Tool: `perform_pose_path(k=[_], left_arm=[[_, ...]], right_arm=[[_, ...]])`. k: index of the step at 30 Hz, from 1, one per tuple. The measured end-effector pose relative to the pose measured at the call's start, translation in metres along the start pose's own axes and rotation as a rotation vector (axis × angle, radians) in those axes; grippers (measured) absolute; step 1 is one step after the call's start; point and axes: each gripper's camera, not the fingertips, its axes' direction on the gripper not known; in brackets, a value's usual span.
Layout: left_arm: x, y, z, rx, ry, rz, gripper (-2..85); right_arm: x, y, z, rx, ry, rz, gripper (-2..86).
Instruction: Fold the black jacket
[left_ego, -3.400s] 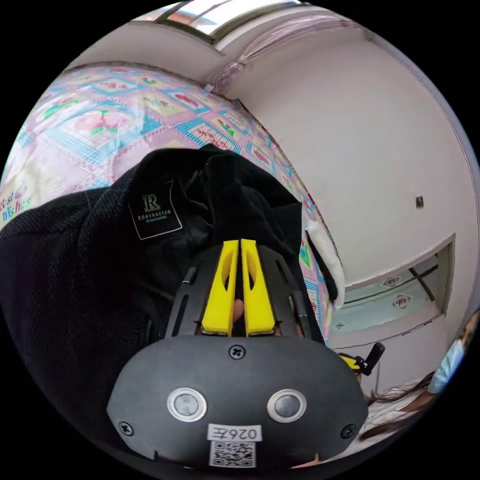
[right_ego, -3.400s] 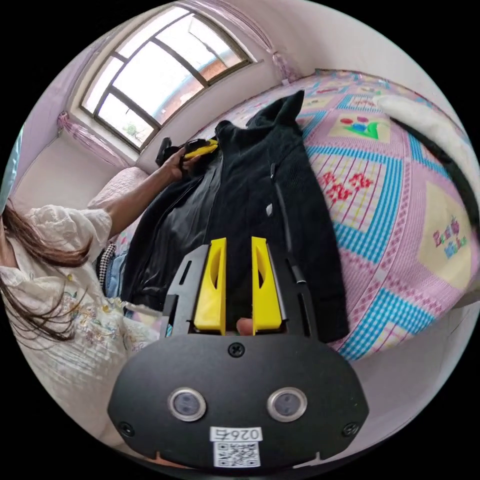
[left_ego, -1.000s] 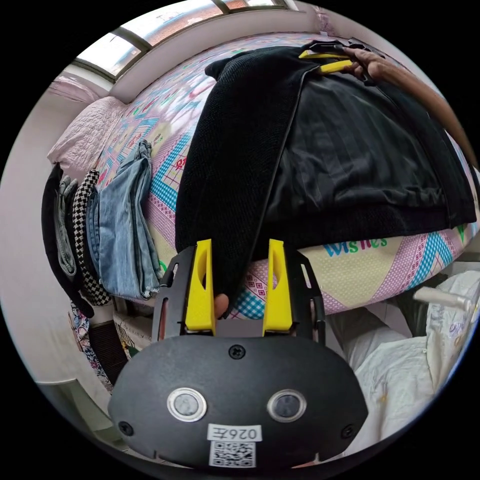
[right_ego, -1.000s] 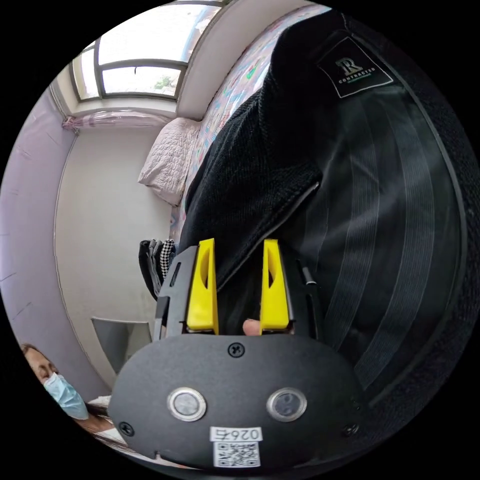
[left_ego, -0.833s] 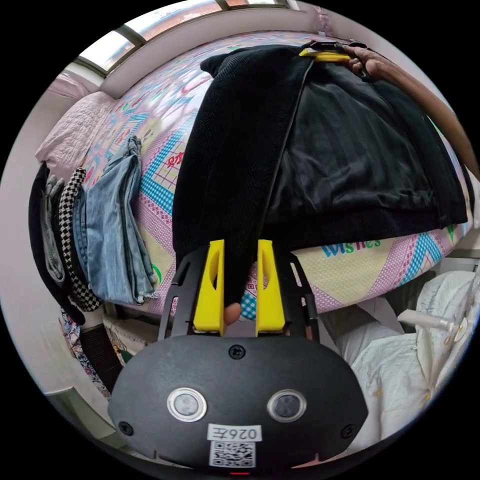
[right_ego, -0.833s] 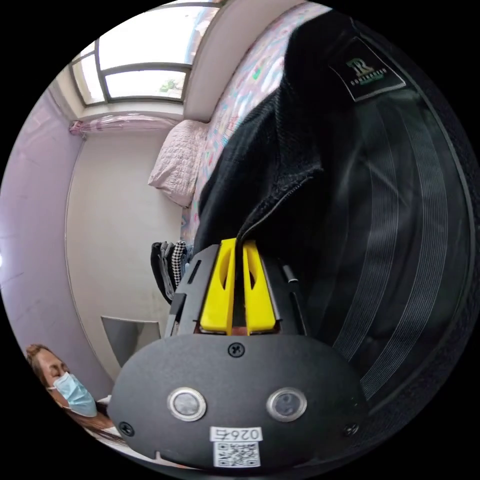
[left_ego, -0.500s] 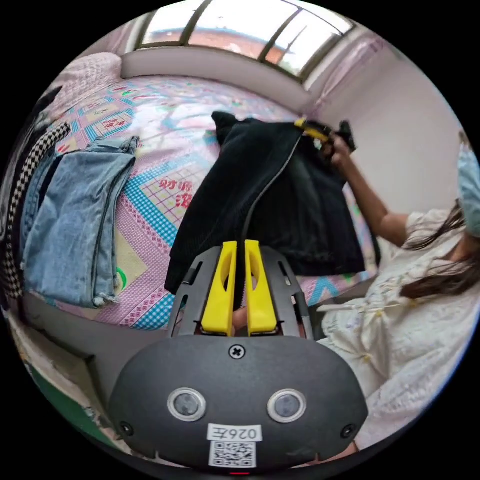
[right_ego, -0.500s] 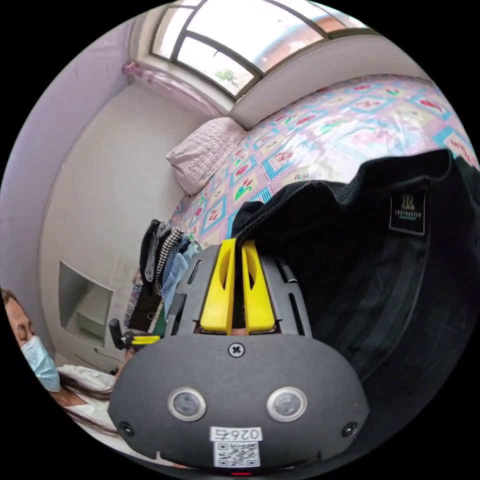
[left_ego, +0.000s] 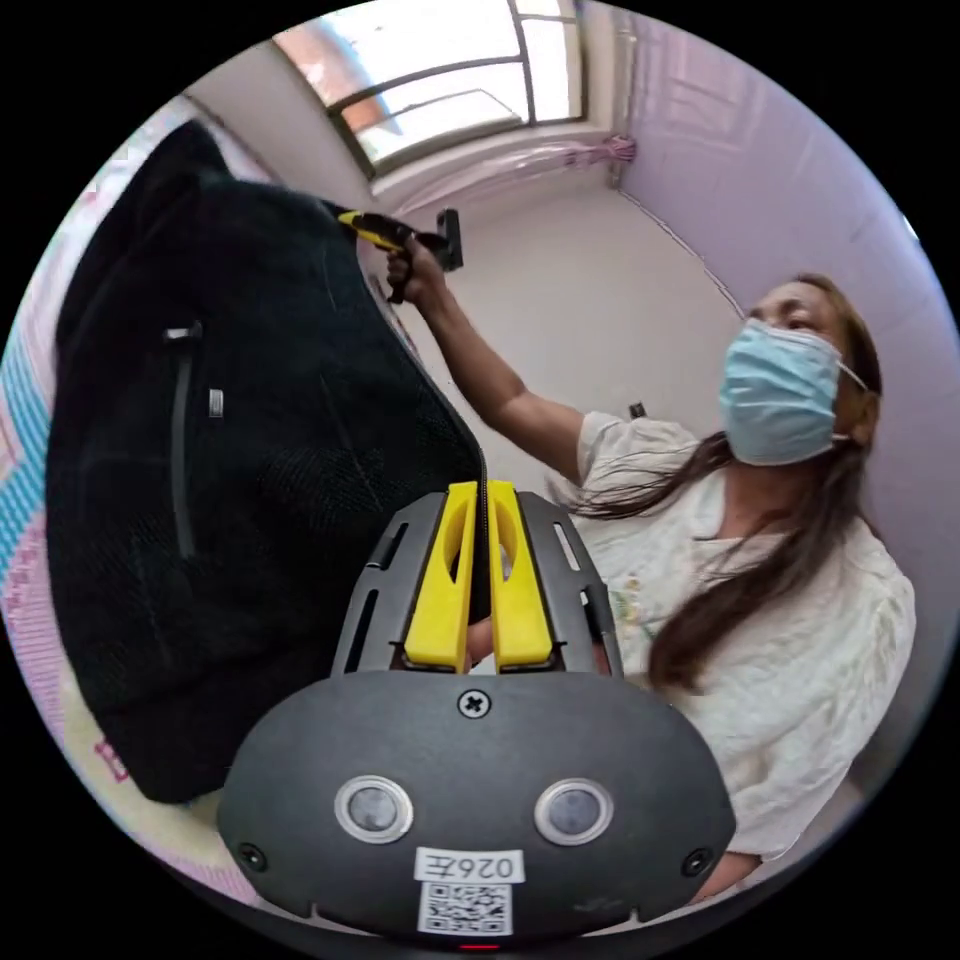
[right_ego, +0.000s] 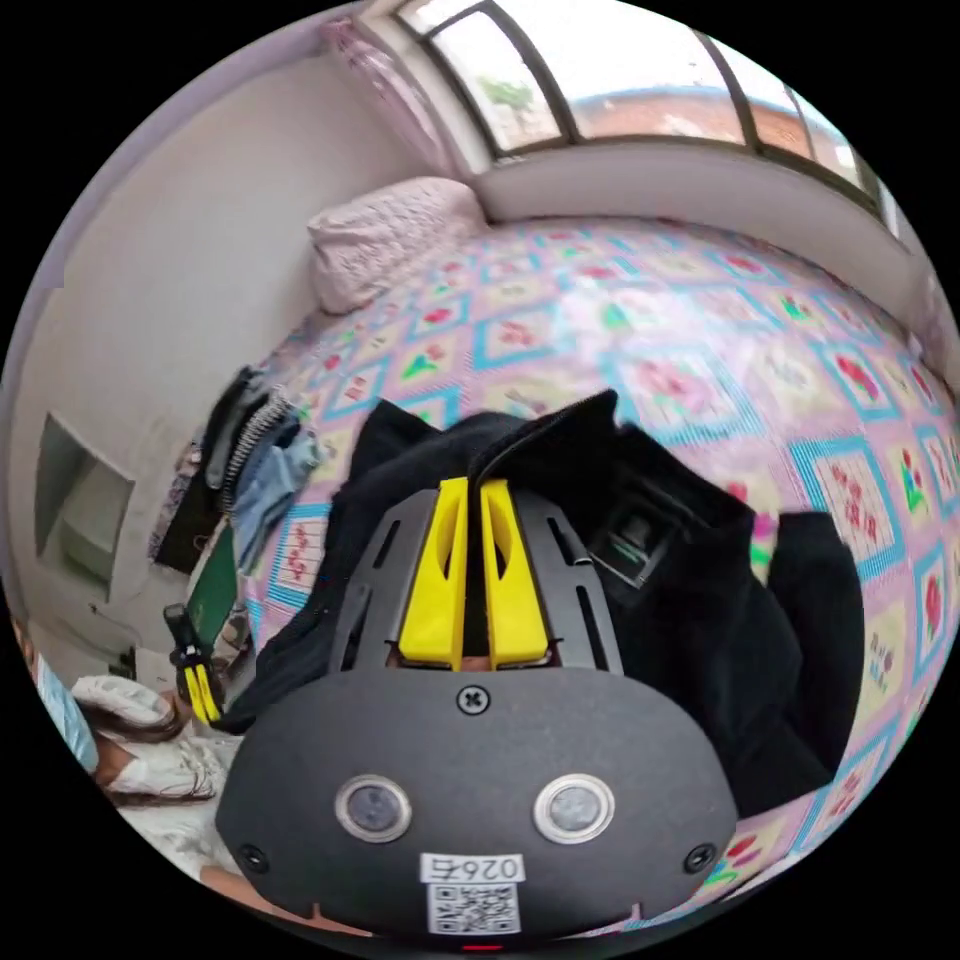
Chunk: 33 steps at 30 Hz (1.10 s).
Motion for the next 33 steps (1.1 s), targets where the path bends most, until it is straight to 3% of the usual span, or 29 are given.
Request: perform_pose_path(k=[6,13,19,23,27,33], left_arm=[[-0.100,0.014,0.098,-0.292,0.035,-0.232,0.2],[-0.101,0.001,0.087,-0.303,-0.015,-0.277,1.0],[-0.088,0.004,0.089,-0.349,0.000,-0.278,4.6],[-0.043,0.011,0.086,-0.358,0.051,-0.176,4.9],[-0.002,0.023,0.087,-0.391,-0.029,-0.095,4.8],[0.041,0.039,0.080,-0.359,-0.590,0.025,-0.3]], right_arm=[[0.122,0.080,0.103,-0.198,0.049,0.349,-1.4],[0.111,0.081,0.109,-0.071,0.092,0.249,-0.6],[0.110,0.080,0.153,-0.311,0.305,0.229,3.0],[0.085,0.116,0.098,-0.122,0.389,0.206,3.6],[0.033,0.186,0.021,0.131,0.173,0.139,4.0],[-0.056,0.343,-0.079,0.524,-0.058,0.031,-0.6]])
